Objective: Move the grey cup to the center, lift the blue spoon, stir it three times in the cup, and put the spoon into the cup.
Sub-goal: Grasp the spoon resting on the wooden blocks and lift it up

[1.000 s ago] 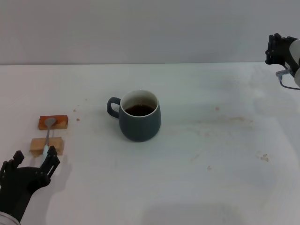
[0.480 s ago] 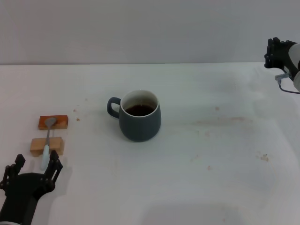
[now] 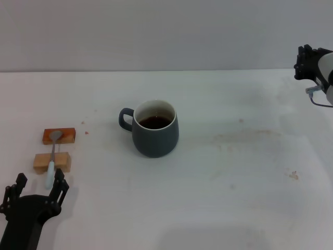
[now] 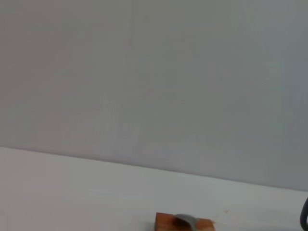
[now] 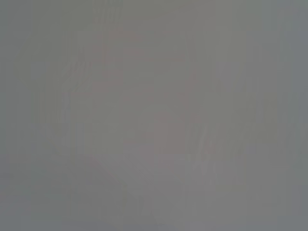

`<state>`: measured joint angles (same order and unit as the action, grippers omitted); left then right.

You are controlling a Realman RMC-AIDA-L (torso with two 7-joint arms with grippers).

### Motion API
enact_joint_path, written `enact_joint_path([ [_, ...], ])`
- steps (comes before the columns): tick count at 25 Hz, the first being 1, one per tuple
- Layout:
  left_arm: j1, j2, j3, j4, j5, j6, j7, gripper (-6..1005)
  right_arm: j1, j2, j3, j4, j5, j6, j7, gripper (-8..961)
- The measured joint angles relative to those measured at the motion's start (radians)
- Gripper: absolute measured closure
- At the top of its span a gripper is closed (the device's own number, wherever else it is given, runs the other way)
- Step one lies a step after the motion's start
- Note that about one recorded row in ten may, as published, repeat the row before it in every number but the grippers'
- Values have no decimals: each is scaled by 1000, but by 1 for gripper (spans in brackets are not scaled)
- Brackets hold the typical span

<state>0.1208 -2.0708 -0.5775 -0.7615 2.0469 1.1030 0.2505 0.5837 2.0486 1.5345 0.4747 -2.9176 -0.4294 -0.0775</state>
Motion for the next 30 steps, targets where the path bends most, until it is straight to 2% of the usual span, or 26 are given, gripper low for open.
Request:
enact_joint_path([
  [9,-30,-1,9,51,-13,11,-8,181,-28,11,12,16,0,-4,-1,886],
  [15,-46,-4,21,70,-24,5,-9,201,-30,12,12,17,0,-1,-1,886],
  [23,-93,-7,91,103,-113,8,-10,229,-30,11,12,18,0,-1,-2,886],
  [30,-103,-8,105,109,-133,11,-10,253,-30,7,12,18,0,-2,-4,887],
])
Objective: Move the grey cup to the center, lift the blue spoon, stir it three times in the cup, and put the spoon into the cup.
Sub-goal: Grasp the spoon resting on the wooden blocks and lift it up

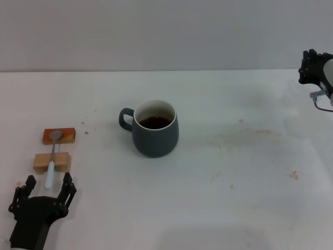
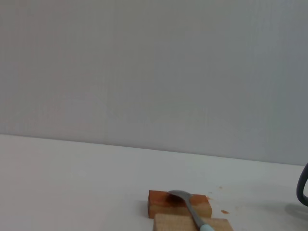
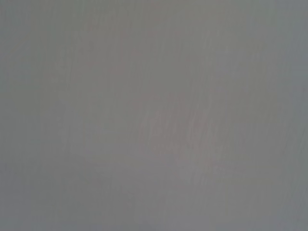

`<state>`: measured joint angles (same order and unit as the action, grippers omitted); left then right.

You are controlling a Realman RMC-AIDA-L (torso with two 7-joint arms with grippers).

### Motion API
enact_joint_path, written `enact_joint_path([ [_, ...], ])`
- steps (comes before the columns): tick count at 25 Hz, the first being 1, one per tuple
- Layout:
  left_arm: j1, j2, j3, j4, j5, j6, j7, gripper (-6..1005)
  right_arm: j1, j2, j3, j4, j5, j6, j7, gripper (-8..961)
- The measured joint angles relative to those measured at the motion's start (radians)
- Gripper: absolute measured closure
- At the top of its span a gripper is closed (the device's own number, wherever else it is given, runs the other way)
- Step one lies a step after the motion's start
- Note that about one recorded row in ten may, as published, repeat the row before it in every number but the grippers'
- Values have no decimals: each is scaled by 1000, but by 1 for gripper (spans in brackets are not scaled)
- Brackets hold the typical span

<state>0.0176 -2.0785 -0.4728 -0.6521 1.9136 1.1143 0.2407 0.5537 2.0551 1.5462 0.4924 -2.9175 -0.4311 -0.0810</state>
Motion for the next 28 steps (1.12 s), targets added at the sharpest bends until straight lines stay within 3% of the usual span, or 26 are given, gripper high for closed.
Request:
enact_joint_path([
  [28,2,0,18,-23,-27,6,21,336,0,-2,0,0,0,0,-25,887],
])
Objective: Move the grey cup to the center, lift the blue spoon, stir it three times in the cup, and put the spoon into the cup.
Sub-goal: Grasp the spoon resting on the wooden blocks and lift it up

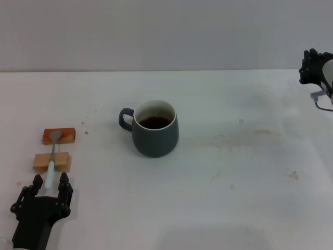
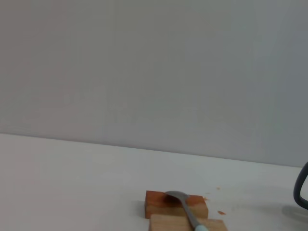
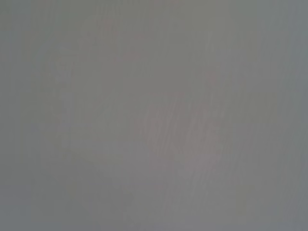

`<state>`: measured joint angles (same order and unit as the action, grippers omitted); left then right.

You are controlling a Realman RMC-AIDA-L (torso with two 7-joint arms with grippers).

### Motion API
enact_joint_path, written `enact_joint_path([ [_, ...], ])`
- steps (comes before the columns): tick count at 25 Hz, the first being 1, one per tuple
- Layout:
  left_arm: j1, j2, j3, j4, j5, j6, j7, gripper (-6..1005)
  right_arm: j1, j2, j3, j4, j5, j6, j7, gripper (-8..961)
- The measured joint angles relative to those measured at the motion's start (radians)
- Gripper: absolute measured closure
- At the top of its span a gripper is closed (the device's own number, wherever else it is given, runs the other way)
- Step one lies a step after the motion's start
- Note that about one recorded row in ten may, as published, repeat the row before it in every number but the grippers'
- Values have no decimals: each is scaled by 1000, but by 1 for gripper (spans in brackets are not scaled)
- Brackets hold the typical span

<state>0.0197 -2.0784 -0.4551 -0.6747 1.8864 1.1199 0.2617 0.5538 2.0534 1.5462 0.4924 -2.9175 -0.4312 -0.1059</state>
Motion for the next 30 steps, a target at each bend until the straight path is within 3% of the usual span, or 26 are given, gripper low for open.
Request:
enact_joint_path([
  [6,0,0,1,-4,-2,5,3,442,0,1,0,0,0,-1,0,887],
  [23,9,0,16,-25,-16,13,44,478,3,1,0,0,0,-7,0,886],
  [30,10,0,19,-24,-17,14,44,614,1,1,0,0,0,-7,0,886],
])
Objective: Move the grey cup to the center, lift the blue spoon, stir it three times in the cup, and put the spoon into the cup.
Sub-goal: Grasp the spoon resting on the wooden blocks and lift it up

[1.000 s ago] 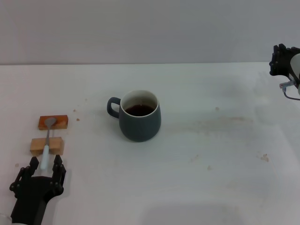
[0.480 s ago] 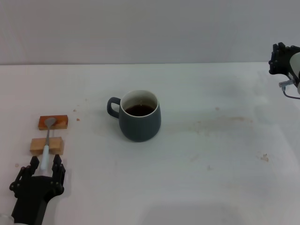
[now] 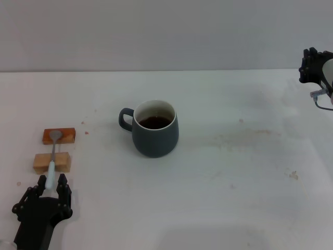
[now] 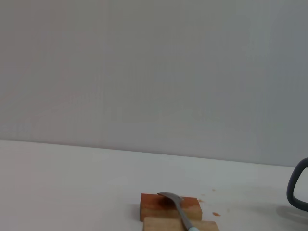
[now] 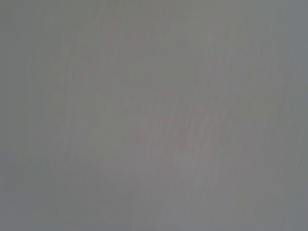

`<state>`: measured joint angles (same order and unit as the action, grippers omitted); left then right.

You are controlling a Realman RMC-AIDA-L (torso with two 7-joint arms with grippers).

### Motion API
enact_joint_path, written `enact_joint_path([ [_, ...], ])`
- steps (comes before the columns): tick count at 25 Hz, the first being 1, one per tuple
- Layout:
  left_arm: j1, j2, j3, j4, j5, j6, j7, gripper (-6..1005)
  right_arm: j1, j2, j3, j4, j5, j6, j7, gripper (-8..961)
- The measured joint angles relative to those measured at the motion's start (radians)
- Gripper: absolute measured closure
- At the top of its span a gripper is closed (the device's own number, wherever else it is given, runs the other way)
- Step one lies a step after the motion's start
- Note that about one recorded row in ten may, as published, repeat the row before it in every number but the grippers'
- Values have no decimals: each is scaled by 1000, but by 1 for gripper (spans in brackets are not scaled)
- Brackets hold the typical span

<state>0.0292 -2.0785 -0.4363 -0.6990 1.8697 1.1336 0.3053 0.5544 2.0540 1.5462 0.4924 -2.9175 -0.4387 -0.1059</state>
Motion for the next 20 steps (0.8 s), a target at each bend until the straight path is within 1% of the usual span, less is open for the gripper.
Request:
enact_joint_path([
  [20,-3,0,-1,3,-9,5,0,619,-1,-1,0,0,0,0,0,886],
])
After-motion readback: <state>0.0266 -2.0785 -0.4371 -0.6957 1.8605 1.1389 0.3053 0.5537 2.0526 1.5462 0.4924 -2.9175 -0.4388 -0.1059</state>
